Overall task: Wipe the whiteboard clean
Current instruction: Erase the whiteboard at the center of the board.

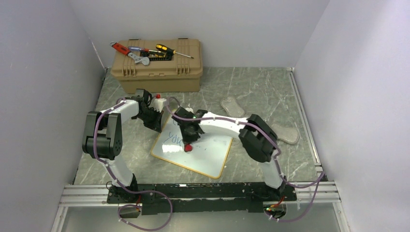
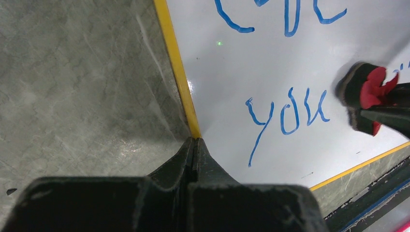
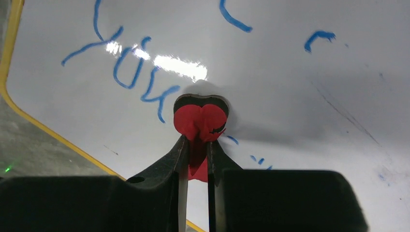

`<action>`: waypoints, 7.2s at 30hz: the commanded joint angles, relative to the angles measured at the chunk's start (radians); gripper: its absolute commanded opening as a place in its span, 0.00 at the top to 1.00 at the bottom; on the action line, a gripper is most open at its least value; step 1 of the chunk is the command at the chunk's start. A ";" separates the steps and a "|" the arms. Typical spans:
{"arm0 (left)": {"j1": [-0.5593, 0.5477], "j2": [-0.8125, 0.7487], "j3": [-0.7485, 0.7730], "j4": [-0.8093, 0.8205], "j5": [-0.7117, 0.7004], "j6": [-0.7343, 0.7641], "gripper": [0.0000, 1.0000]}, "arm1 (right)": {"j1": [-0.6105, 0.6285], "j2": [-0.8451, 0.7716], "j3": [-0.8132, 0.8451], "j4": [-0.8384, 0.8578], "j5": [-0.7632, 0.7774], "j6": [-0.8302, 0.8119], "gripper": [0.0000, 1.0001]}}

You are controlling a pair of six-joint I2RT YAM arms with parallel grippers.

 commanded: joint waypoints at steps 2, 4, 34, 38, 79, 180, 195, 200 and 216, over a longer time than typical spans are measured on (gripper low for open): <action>-0.011 0.053 -0.016 -0.031 -0.037 0.029 1.00 | -0.043 -0.157 -0.379 -0.001 0.069 0.019 1.00; -0.011 0.054 -0.012 -0.031 -0.036 0.029 1.00 | -0.051 -0.233 -0.472 0.003 0.081 0.025 1.00; -0.012 0.043 0.006 -0.053 -0.038 0.030 1.00 | -0.108 -0.323 -0.596 0.005 0.098 0.039 1.00; -0.012 0.045 0.010 -0.053 -0.036 0.027 1.00 | -0.105 -0.335 -0.582 0.007 0.093 0.046 1.00; -0.012 0.015 0.001 -0.069 -0.038 0.029 1.00 | -0.153 0.198 0.253 -0.291 0.153 0.101 1.00; -0.018 0.014 -0.013 -0.075 -0.007 0.036 1.00 | -0.169 0.087 0.092 -0.094 0.035 0.078 1.00; -0.018 0.031 0.002 -0.074 0.011 0.023 1.00 | 0.038 -0.007 -0.058 -0.055 -0.025 0.018 1.00; -0.018 0.030 -0.002 -0.076 0.011 0.023 1.00 | 0.064 0.139 0.256 -0.072 -0.028 0.009 1.00; -0.018 0.029 -0.002 -0.074 0.017 0.030 1.00 | -0.060 -0.100 -0.210 0.001 0.063 0.038 1.00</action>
